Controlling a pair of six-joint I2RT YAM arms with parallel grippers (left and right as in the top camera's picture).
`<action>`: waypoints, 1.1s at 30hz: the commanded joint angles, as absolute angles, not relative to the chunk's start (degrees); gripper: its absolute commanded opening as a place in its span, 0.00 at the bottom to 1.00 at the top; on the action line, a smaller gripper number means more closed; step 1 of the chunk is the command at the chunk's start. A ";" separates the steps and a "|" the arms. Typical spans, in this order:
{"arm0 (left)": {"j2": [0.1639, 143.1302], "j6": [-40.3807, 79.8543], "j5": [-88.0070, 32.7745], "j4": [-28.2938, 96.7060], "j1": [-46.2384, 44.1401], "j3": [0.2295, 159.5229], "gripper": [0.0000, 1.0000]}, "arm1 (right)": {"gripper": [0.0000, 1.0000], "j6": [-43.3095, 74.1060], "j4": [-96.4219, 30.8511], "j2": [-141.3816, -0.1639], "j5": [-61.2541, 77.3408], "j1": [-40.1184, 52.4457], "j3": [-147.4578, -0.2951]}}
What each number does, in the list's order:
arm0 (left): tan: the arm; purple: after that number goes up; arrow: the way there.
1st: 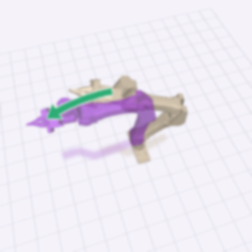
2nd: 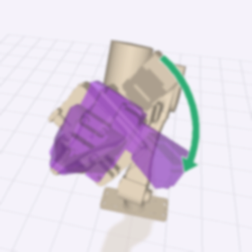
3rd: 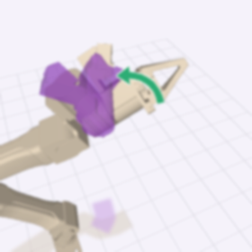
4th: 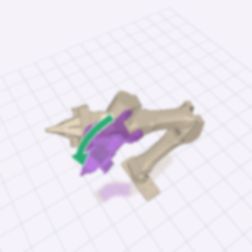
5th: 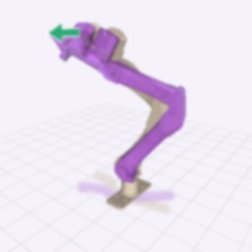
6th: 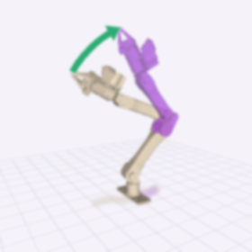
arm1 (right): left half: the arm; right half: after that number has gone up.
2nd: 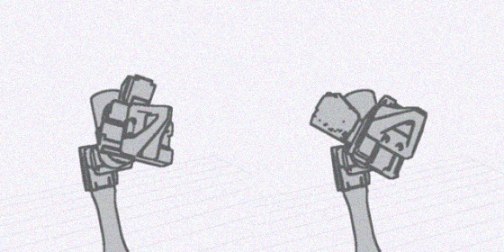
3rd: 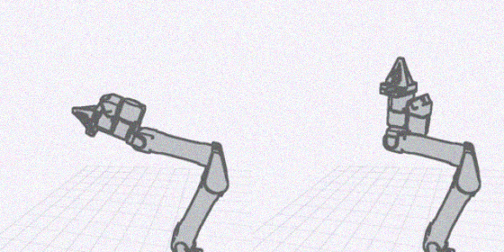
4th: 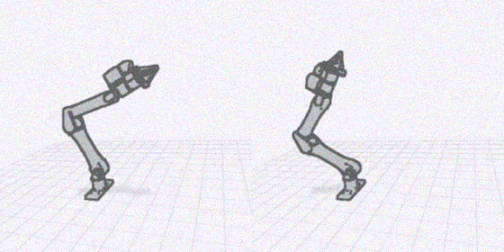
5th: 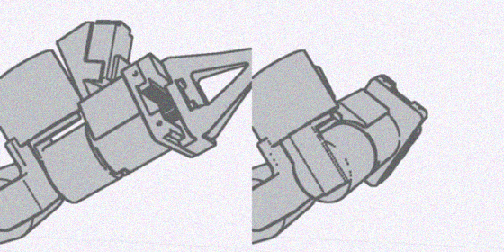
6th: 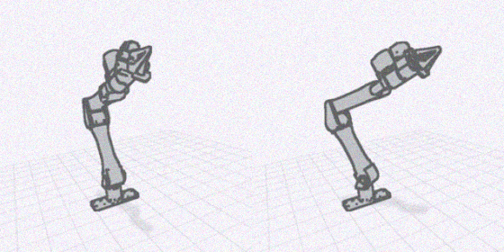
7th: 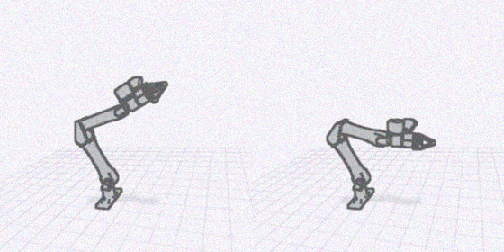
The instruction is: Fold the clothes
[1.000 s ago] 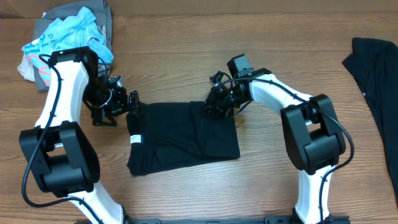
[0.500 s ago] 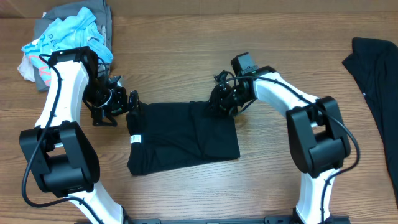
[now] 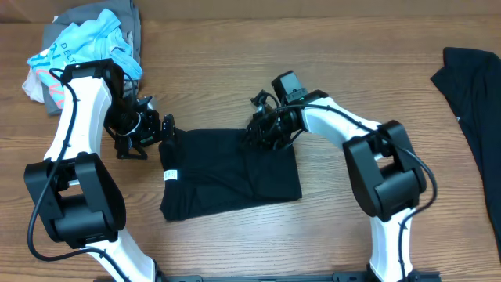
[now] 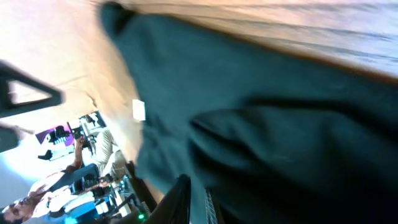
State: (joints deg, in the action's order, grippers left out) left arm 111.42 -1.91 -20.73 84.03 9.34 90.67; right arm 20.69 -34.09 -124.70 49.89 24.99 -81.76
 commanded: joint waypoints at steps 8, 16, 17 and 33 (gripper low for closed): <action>109.97 -2.72 -20.60 83.99 8.97 90.37 1.00 | 0.04 19.73 -39.16 -125.05 50.06 20.58 -83.13; 109.97 -2.74 -20.58 83.81 8.97 90.37 1.00 | 0.07 14.33 -49.93 -110.15 51.03 17.61 -84.79; 109.97 -2.72 -20.60 83.81 8.97 90.37 1.00 | 0.09 13.26 -51.46 -108.73 51.09 17.61 -84.79; 109.97 -2.59 -20.88 83.74 8.97 90.37 1.00 | 0.16 17.19 -37.36 -106.45 57.12 22.65 -57.87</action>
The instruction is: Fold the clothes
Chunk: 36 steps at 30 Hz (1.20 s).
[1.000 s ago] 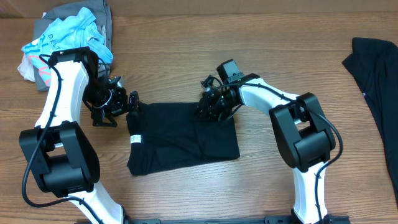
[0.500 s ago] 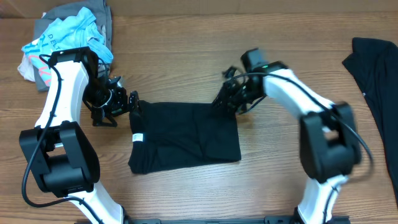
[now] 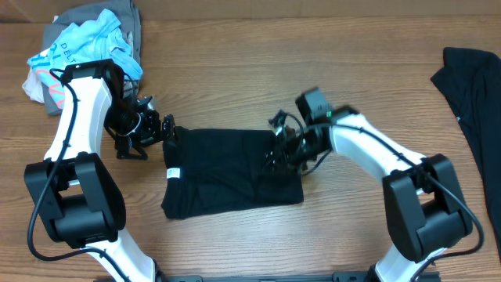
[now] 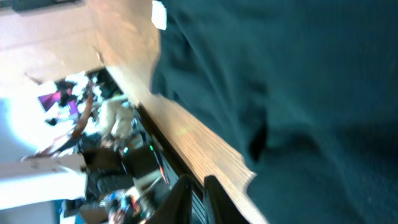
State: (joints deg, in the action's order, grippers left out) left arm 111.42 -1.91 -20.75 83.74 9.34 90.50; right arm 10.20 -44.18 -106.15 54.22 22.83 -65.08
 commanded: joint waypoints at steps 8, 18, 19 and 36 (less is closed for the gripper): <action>109.97 -2.59 -21.02 83.77 8.95 90.37 1.00 | 0.18 27.18 -23.49 -106.45 57.93 22.26 -45.43; 109.97 -2.57 -21.02 83.96 8.97 90.37 1.00 | 0.05 34.13 -24.40 -101.36 55.59 21.87 -49.63; 109.97 -2.59 -21.02 83.96 8.97 90.37 1.00 | 0.07 34.13 -24.27 -100.03 55.57 21.87 -50.68; 109.97 -2.59 -21.02 83.44 8.97 90.37 1.00 | 0.47 34.76 -15.77 -103.63 51.44 22.06 -58.52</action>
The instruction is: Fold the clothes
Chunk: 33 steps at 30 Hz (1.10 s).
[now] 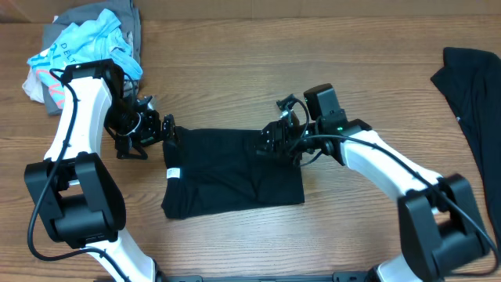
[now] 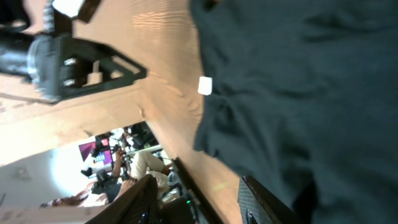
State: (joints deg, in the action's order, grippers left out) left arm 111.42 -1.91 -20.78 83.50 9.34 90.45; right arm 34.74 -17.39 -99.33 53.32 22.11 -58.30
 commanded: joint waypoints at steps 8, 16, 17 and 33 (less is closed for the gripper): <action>109.97 -2.59 -20.99 83.09 8.97 90.37 1.00 | 0.47 34.79 -2.52 -115.57 51.42 22.06 -58.52; 109.97 -2.59 -20.99 83.11 8.95 90.37 1.00 | 0.42 36.23 0.95 -116.71 51.24 21.63 -59.64; 109.97 -2.59 -20.99 83.11 8.95 90.37 1.00 | 0.42 36.03 0.73 -115.57 51.22 21.63 -59.77; 110.04 0.25 -15.33 75.70 9.19 85.69 1.00 | 1.00 35.66 -31.35 -77.41 13.76 21.61 -59.77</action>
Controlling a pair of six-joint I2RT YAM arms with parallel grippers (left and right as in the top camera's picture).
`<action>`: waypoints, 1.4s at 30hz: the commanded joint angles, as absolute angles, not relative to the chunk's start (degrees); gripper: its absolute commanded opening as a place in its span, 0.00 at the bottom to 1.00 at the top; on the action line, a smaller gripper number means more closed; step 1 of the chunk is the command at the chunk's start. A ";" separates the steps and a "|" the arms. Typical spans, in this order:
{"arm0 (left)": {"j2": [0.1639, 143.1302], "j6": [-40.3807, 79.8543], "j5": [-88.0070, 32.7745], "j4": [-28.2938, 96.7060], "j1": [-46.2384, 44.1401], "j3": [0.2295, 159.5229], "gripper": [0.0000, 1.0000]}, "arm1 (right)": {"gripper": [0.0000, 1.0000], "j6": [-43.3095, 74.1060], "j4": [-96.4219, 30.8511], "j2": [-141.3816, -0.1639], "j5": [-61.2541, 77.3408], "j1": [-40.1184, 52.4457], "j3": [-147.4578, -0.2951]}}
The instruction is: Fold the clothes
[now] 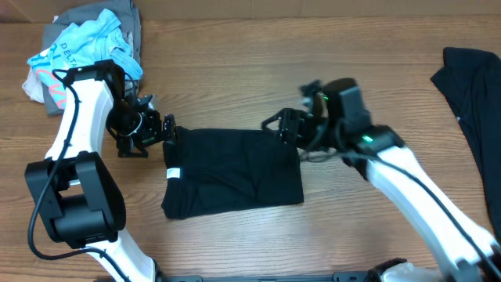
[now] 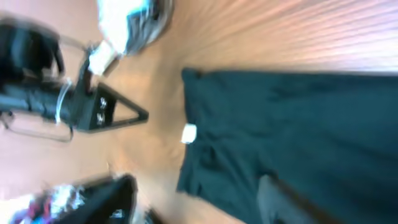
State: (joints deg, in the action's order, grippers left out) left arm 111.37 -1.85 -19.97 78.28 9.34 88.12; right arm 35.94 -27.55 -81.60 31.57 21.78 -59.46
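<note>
A black garment (image 1: 235,172) lies folded into a rectangle on the wooden table, with a white tag (image 1: 172,174) near its left edge. My right gripper (image 1: 283,129) hovers off the garment's top right corner, open and empty. In the blurred right wrist view its fingers (image 2: 118,196) stand far apart, with the garment (image 2: 298,124) and the tag (image 2: 189,132) spread out below. My left gripper (image 1: 160,129) sits just beside the garment's top left corner; its fingers look apart and the corner lies free of them.
A pile of light blue, white and grey clothes (image 1: 86,39) lies at the back left. Another black garment (image 1: 470,86) lies along the right edge of the table (image 1: 235,70).
My right gripper was over the garment's upper right part and is now back beyond its top right corner, farther from the cloth. The left arm has not moved.
My right gripper was close on the cloth at the garment's top middle, jaws together. Then it was at the right edge, still narrow. Then it stood open over the upper right part, and now it is off the garment, which lies flat.
</note>
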 commanded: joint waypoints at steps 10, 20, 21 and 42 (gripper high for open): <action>110.26 2.70 -12.21 66.61 16.29 78.81 1.00 | 1.00 35.57 -36.56 -73.65 9.47 17.28 -59.75; 110.37 -5.61 -24.71 62.78 20.18 72.05 1.00 | 1.00 32.53 -36.97 -73.65 15.33 10.33 -59.75; 110.45 -6.07 -26.24 62.37 20.01 71.31 1.00 | 1.00 32.49 -37.12 -73.65 15.29 10.02 -59.75; 121.08 -5.19 -28.38 56.73 15.90 64.95 0.91 | 1.00 31.05 -37.56 -73.65 15.29 9.28 -59.75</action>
